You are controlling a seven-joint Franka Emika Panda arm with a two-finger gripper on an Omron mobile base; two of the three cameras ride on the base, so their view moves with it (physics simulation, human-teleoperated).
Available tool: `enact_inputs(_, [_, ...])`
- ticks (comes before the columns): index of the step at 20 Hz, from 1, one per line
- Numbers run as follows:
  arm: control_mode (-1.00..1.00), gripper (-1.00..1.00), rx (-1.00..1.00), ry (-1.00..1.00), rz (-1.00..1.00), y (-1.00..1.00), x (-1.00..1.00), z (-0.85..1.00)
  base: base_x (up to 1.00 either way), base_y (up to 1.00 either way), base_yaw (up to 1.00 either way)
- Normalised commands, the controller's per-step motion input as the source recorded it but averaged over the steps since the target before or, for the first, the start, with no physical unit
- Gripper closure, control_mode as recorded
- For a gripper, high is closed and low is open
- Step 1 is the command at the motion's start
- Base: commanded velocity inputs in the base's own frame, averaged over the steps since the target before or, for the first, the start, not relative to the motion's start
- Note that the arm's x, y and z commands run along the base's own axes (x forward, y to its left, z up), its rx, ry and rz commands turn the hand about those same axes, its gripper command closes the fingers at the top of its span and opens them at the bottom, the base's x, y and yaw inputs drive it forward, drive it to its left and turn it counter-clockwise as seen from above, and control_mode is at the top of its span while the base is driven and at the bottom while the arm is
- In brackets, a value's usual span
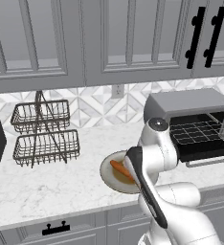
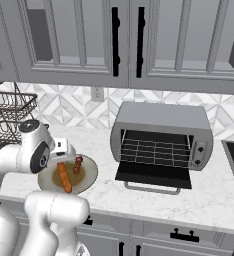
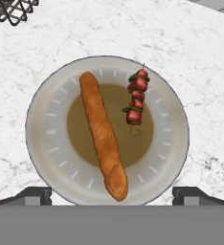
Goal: Pick up the kebab skewer and baguette bread, and place them inside the toaster oven. Close the toaster oven door and start by setting the timer.
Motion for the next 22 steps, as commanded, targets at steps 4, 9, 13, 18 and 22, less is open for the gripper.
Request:
enact_inputs(4, [-1.0,-1.0,0.0,0.0,0.0,0.23,0.0,-0.2,0.0,0.0,0.0])
enact_inputs(9, [-1.0,-1.0,0.0,0.0,0.0,0.13,0.04,-0.31,0.0,0.0,0.0])
enact_inputs(13, [-1.0,-1.0,0.0,0.0,0.0,0.24,0.21,-0.33,0.0,0.0,0.0])
enact_inputs(18, [-1.0,-1.0,0.0,0.0,0.0,0.05,0.24,-0.39,0.0,0.0,0.0])
enact_inputs(22, [-1.0,-1.0,0.01,0.01,0.0,-0.05,0.36,-0.32,0.0,0.0,0.0])
